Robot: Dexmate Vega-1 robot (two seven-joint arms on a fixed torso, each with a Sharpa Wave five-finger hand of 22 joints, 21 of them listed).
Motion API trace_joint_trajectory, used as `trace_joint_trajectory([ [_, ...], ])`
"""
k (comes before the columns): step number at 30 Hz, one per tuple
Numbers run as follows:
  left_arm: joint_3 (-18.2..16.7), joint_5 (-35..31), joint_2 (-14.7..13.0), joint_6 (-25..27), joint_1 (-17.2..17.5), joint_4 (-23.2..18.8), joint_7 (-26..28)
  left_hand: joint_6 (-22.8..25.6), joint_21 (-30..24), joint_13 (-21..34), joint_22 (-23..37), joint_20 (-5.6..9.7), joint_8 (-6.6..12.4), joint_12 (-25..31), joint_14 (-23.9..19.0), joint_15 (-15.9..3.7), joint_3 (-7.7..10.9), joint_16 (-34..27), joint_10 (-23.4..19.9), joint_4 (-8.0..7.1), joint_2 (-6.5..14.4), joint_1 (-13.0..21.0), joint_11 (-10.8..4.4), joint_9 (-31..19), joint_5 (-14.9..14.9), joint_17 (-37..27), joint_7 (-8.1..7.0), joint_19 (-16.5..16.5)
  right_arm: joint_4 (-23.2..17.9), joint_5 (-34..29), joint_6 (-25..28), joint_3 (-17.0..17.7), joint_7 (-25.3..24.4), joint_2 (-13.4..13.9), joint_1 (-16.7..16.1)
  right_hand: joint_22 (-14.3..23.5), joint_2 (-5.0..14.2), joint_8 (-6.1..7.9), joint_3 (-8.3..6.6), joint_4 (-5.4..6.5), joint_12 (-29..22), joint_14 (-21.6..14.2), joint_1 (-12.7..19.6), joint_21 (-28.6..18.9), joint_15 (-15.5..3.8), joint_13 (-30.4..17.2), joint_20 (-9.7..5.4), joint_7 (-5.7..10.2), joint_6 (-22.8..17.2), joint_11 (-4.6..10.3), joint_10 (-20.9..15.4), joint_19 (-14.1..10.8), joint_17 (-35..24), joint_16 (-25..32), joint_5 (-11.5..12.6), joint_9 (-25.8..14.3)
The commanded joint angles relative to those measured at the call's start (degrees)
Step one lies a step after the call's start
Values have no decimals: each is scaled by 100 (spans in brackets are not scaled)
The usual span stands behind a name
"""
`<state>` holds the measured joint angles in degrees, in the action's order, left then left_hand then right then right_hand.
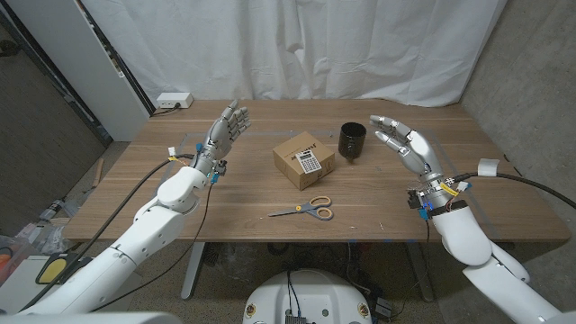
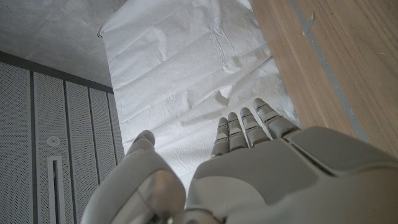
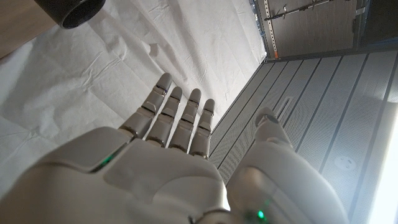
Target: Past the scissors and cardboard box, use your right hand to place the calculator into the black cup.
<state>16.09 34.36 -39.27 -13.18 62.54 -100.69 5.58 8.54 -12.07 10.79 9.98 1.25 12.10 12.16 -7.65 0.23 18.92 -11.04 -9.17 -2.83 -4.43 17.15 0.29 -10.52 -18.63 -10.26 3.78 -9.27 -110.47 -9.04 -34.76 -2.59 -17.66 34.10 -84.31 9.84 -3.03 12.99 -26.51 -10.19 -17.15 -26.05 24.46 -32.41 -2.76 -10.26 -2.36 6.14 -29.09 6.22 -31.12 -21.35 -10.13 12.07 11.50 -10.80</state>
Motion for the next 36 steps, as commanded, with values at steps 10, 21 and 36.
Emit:
trace_joint_trajectory([
  [10, -95, -62, -138, 95, 286, -335, 174, 57, 2, 13, 26, -2, -18, -18, -54, -12, -55, -2, -49, 3, 29, 63, 18, -32, 2, -24, 18, -78, -129, -1145, 29, 244, -372, -39, -93, 13, -157, -33, -36, -45, 46, -74, 287, 70, -412, -29, -380, 11, -7, 13, -31, -94, -9, -35, 94, -18],
  [21, -172, -120, -178, 96, 408, -486, 272, 73, -2, 14, 27, -1, -19, -17, -75, -21, -66, -4, -71, 3, 33, 71, 23, -32, 5, -24, 10, -108, -282, -1817, 119, 337, -777, -98, -220, 23, -276, -82, -49, 16, 147, -222, 426, 93, -475, -32, -346, 74, 58, 68, 103, -234, -28, -7, 154, -26],
  [36, -222, -181, -198, 69, 554, -579, 325, 83, 8, 14, 27, -6, -24, -27, -76, -23, -79, 2, -69, 2, 40, 79, 18, -32, 9, -24, 3, -107, -311, -2471, 328, 306, -1114, 92, -283, 35, -369, -133, -67, 102, 377, -143, 552, 143, -474, -36, -348, 337, 145, 197, 491, -474, -61, -98, 255, -43],
])
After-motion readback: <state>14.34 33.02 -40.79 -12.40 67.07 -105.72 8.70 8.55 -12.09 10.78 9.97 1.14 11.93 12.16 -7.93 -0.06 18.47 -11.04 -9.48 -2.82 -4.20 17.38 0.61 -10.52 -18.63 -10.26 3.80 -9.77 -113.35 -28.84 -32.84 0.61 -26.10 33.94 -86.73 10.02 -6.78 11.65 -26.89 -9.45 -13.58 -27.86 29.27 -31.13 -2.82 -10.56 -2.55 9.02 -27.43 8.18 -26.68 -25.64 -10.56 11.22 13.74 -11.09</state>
